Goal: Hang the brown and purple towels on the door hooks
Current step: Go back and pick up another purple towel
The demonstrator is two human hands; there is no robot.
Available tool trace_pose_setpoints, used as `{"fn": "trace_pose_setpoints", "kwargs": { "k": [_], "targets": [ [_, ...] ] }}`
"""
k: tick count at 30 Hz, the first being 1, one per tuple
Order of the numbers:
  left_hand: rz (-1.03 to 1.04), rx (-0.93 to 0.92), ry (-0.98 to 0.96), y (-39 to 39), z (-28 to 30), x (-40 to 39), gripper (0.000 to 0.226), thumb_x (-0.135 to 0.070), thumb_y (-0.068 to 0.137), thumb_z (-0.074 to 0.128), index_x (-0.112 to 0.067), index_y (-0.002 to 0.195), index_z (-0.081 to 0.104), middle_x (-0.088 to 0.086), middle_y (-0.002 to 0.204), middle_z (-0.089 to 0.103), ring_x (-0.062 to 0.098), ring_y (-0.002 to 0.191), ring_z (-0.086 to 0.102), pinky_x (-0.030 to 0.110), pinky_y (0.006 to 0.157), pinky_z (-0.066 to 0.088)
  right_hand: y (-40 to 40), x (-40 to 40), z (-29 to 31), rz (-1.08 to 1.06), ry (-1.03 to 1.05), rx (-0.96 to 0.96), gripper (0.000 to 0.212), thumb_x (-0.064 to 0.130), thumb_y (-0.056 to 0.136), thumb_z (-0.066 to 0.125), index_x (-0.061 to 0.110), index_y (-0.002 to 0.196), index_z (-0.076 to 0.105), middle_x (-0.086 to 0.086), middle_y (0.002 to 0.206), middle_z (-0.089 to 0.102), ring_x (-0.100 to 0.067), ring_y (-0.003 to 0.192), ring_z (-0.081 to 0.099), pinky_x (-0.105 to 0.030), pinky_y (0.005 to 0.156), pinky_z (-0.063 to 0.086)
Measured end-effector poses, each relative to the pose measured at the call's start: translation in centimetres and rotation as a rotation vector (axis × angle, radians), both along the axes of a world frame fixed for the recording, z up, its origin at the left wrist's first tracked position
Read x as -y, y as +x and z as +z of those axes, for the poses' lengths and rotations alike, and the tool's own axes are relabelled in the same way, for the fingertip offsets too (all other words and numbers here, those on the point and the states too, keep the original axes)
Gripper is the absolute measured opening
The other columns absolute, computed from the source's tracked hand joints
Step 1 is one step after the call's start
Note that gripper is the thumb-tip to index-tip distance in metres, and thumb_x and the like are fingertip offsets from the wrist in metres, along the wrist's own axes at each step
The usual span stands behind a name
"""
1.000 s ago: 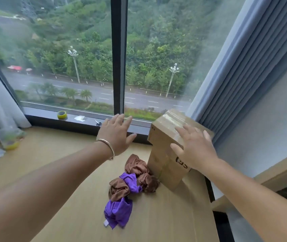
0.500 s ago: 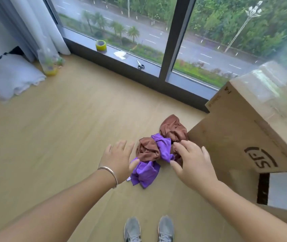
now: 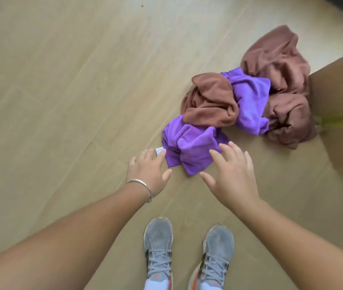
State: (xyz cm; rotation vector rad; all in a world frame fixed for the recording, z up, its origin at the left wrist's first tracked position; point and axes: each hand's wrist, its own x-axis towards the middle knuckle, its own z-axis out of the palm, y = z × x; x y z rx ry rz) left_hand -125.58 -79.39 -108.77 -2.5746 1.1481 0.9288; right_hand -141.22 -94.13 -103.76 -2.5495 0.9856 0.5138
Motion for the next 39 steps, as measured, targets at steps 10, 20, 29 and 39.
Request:
{"fn": "trace_pose_setpoints", "kwargs": {
  "k": [10, 20, 29, 39],
  "targets": [
    [0.426, 0.007, -0.108, -1.4, -15.4, 1.5, 0.033, -0.048, 0.084, 0.064, -0.022, 0.104, 0.061, 0.003, 0.109, 0.052, 0.026, 0.098, 0.057, 0.035, 0.069, 0.042, 4.0, 0.1, -15.5, 0.123, -0.045, 0.1, 0.072, 0.049, 0.079, 0.069, 0.014, 0.137, 0.045, -0.012, 0.151, 0.033, -0.031, 0.143, 0.019, -0.049, 0.117, 0.012],
    [0.563, -0.008, -0.21, -2.6, -12.1, 2.3, 0.02, -0.033, 0.086, 0.061, -0.023, 0.074, 0.049, 0.002, 0.09, 0.048, 0.03, 0.083, 0.056, 0.032, 0.062, 0.036, 2.4, 2.9, -12.2, 0.1, -0.094, 0.182, 0.015, 0.012, 0.073, 0.066, 0.005, 0.083, 0.073, -0.011, 0.103, 0.066, -0.034, 0.12, 0.051, -0.048, 0.099, 0.039],
    [0.874, 0.027, -0.485, 4.2, 5.0, -2.7, 0.016, -0.03, 0.076, 0.065, -0.024, 0.066, 0.055, -0.011, 0.089, 0.05, 0.012, 0.078, 0.053, 0.025, 0.057, 0.034, 7.4, 2.1, 2.9, 0.156, -0.135, 0.183, 0.019, 0.017, 0.072, 0.067, 0.006, 0.086, 0.071, -0.011, 0.114, 0.063, -0.033, 0.125, 0.045, -0.046, 0.102, 0.035],
    [0.563, -0.129, -0.684, 14.6, 29.4, -5.0, 0.005, -0.018, 0.079, 0.073, -0.022, 0.079, 0.07, -0.009, 0.098, 0.061, 0.011, 0.093, 0.06, 0.026, 0.086, 0.044, 20.8, -2.5, 23.5, 0.442, -0.067, 0.286, 0.051, 0.039, 0.085, 0.064, 0.025, 0.132, 0.05, -0.003, 0.142, 0.042, -0.024, 0.141, 0.023, -0.037, 0.112, 0.02]
  ]
}}
